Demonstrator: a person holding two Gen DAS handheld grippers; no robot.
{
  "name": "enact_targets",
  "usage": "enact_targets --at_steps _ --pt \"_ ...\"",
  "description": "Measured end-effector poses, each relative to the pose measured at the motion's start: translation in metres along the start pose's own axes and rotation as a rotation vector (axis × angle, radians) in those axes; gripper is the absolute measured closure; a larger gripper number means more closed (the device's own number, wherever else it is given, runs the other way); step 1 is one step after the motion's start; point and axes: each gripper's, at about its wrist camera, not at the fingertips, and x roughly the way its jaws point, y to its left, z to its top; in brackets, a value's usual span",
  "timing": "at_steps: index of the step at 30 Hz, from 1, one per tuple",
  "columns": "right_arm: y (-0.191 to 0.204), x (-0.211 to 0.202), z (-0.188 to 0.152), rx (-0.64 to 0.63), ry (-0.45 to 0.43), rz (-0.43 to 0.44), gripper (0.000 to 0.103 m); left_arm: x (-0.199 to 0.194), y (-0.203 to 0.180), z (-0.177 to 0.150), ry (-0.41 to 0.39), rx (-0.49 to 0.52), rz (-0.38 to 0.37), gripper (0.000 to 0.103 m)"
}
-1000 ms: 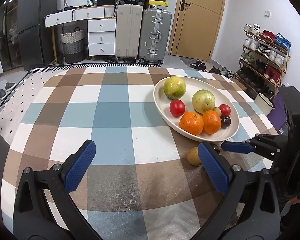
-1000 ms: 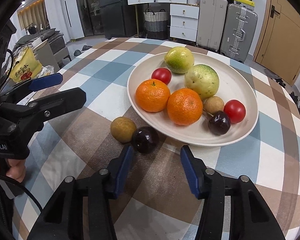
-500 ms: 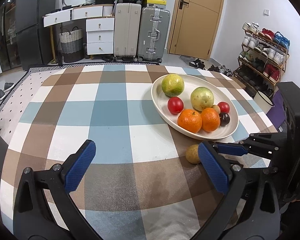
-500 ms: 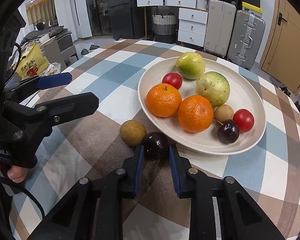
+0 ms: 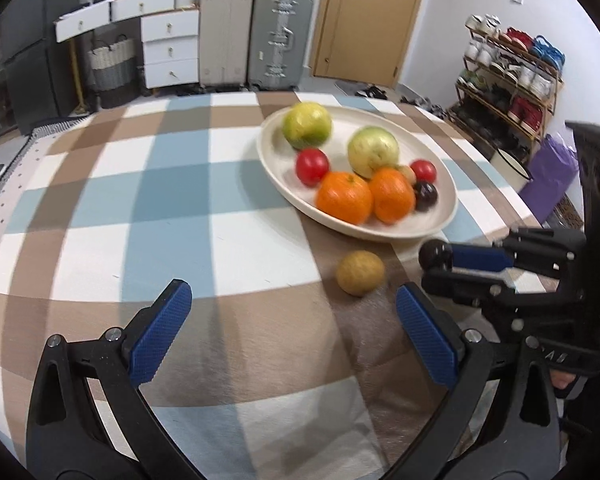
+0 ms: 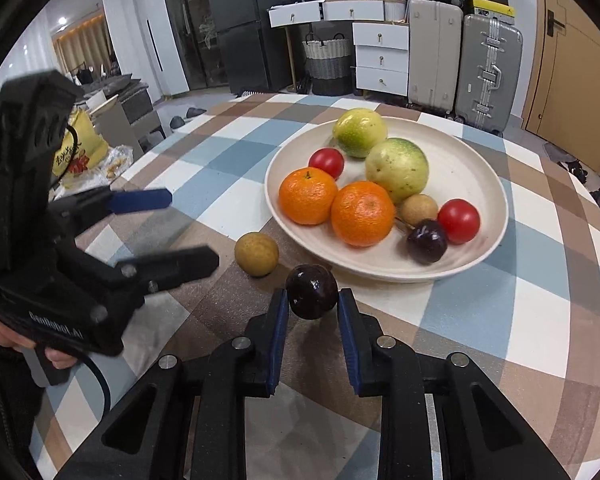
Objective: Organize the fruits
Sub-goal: 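Grasp the brown round fruit with the left tool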
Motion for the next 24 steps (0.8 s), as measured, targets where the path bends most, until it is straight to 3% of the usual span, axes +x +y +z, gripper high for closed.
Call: enact_targets --at_steps 6,9,11,15,18,23,24 --pt "-0.007 -0.006 -0.001 0.016 -0.012 -0.008 0.077 0.013 -0.015 -0.001 0.031 0.035 -0.005 0.003" --pt "-0.009 -0.011 -0.001 0.015 -0.026 -0.009 0.077 0.02 -0.022 0.003 0.039 0.044 -0.019 0.011" --pt "-0.013 -0.014 -0.001 0.023 -0.036 -0.003 0.077 0.024 -0.025 0.004 0.054 0.055 -0.025 0.024" --pt "-0.017 -0.018 -0.001 0.037 -0.04 -0.01 0.077 0.028 -0.028 0.006 0.061 0.057 -0.075 0.032" --pt "-0.019 -0.021 0.0 0.044 -0.052 -0.008 0.077 0.03 -0.026 0.009 0.054 0.034 -0.105 0.043" --pt "-0.021 -0.025 0.0 0.055 -0.063 -0.006 0.077 0.032 -0.025 0.011 0.053 0.029 -0.126 0.076" --pt "-0.021 -0.024 0.001 0.055 -0.061 -0.005 0.077 0.031 -0.026 0.011 0.052 0.031 -0.132 0.076"
